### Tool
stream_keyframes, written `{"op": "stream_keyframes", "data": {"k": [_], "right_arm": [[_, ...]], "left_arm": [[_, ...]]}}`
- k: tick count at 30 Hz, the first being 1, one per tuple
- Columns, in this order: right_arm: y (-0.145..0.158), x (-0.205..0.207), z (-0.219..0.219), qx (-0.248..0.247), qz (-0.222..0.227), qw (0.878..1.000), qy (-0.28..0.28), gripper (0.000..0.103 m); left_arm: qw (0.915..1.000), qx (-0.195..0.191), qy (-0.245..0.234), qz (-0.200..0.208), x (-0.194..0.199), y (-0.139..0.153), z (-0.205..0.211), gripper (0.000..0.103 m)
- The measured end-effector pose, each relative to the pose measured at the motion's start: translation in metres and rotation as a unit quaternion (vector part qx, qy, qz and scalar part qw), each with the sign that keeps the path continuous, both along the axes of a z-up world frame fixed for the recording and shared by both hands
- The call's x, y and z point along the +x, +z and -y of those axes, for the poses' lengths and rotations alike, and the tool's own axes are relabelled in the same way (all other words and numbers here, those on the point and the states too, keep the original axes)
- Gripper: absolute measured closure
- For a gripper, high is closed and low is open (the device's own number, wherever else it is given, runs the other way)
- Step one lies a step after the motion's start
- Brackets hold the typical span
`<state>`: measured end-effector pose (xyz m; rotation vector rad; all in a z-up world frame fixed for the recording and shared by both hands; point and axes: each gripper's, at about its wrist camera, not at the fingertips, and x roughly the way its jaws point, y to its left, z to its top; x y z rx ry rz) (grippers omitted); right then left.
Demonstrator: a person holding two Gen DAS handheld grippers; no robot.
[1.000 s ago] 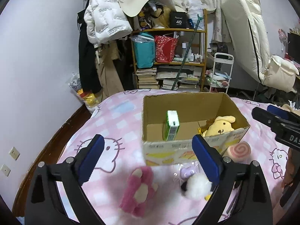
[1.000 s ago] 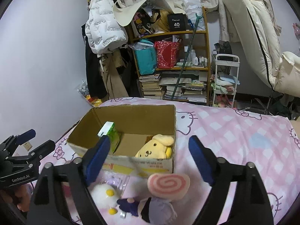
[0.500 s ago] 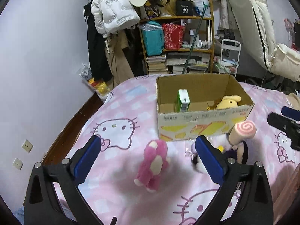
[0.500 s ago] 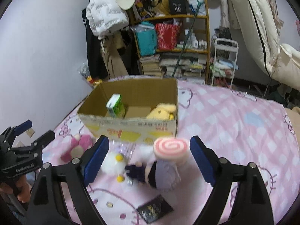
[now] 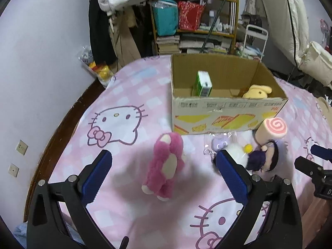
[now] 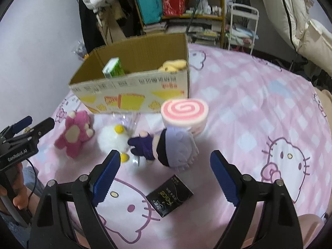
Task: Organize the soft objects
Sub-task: 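Lower the right tool onto the black tissue pack while the left tool approaches the pink bear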
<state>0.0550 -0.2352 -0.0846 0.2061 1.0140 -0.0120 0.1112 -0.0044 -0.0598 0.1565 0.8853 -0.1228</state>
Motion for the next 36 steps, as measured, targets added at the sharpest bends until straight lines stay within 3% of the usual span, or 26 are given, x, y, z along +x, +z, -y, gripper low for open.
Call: {"op": "stream_keyframes", "data": {"k": [14,20,25,32,36], "right_arm": [[-0.057,0.009,-0.001,0.009,-0.123,0.992,0.0,0.011],[-0.077,0.011,-0.003,0.019,-0.163,0.986,0.0,0.011],[-0.094,0.013,-0.002,0.029,-0.196,0.98,0.002,0.011],[-0.102,0.014,-0.001,0.031,-0.209,0.977,0.005,0.011],[-0.109,0.013,-0.009,0.013,-0.221,0.975,0.012,0.021]], "left_arm": [[0.9968,0.02,-0.012,-0.077,0.023,-0.034,0.012,0.004],[0.9907,0.043,0.009,-0.128,0.042,-0.063,0.011,0.004],[0.9858,0.039,0.015,-0.162,0.055,-0.081,0.008,0.004],[0.9804,0.052,0.021,-0.189,0.067,-0.101,0.008,0.004],[0.98,0.052,0.016,-0.192,0.07,-0.106,0.01,0.004]]}}
